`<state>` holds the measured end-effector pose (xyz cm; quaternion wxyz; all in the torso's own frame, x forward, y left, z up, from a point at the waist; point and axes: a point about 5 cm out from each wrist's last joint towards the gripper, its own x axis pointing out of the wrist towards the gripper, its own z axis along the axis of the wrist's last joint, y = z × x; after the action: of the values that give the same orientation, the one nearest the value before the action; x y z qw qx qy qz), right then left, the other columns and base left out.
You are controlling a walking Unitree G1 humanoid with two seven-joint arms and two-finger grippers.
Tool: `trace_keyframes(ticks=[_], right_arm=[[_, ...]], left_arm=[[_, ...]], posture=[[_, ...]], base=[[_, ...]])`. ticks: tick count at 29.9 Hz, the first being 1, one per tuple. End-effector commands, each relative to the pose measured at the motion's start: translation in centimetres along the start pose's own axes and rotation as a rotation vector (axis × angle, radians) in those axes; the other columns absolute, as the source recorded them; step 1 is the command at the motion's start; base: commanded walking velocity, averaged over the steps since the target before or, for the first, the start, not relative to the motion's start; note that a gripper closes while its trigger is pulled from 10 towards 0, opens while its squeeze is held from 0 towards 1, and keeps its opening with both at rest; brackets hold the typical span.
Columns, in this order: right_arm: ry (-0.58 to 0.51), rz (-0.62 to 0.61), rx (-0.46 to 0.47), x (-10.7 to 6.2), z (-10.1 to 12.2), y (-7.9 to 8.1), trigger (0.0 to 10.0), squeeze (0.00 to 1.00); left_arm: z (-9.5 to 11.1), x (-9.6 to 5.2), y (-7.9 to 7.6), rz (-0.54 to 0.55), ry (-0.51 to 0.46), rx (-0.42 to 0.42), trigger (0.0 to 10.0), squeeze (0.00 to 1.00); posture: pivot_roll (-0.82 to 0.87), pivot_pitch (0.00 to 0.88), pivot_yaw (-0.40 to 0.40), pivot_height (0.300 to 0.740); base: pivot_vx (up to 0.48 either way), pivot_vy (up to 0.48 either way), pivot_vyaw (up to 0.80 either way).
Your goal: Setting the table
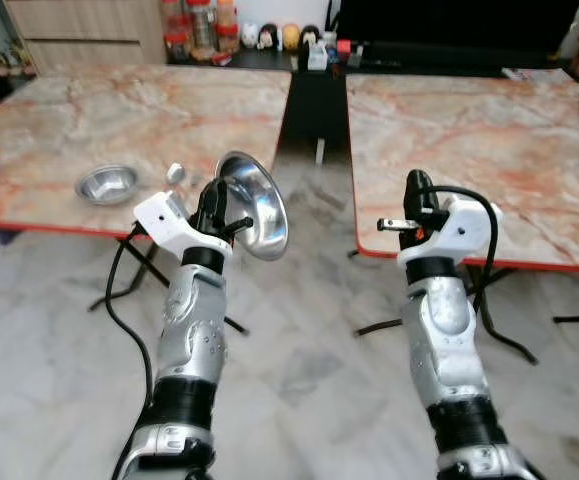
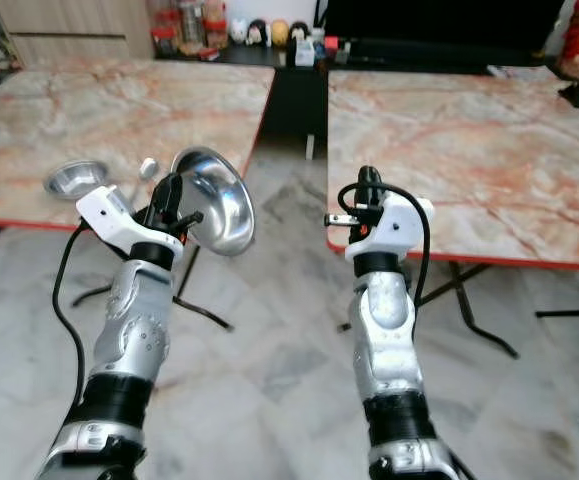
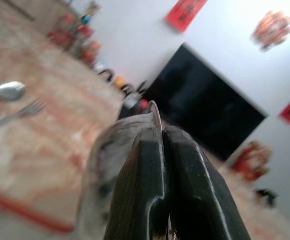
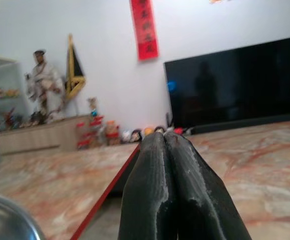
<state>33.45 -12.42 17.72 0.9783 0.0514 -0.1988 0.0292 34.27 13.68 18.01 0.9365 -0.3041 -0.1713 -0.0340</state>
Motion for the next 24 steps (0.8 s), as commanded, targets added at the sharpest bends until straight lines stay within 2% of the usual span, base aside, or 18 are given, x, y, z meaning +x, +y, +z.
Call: trace_keyframes(ticks=[1, 7, 12, 19, 24], right_arm=[[-0.007, -0.008, -0.022, 0.0, 0.2, -0.4, 10.0, 0.0], [-0.002, -0.011, -0.024, -0.1, 0.2, -0.4, 10.0, 0.0], [0.026, -0.02, -0.009, -0.2, -0.3, -0.4, 10.0, 0.0], [0.026, -0.007, -0.003, 0.0, -0.2, -0.1, 10.0, 0.0], [0.022, -0.001, -0.002, 0.1, -0.1, 0.0, 10.0, 0.0]], left_arm=[[0.2, 0.1, -0.7, -0.024, -0.008, 0.01, 10.0, 0.0], [0.0, 0.0, -0.8, -0.037, 0.006, 0.034, 10.0, 0.0], [-0.4, -0.2, -1.6, -0.093, 0.029, 0.108, 10.0, 0.0], [-0.5, -0.4, -2.2, -0.133, 0.025, 0.075, 10.0, 0.0], [-0.4, -0.2, -2.2, -0.128, 0.02, 0.077, 10.0, 0.0]], posture=[[0.0, 0.12, 0.009, 0.74], [0.0, 0.124, 0.008, 0.74], [0.0, 0.121, 0.001, 0.74], [0.01, 0.108, -0.005, 0.74], [0.01, 0.092, -0.008, 0.74]], base=[[0.266, -0.398, 0.0], [0.301, -0.369, 0.0], [0.102, 0.0, 0.0], [0.0, 0.0, 0.0], [0.412, 0.0, 0.0]])
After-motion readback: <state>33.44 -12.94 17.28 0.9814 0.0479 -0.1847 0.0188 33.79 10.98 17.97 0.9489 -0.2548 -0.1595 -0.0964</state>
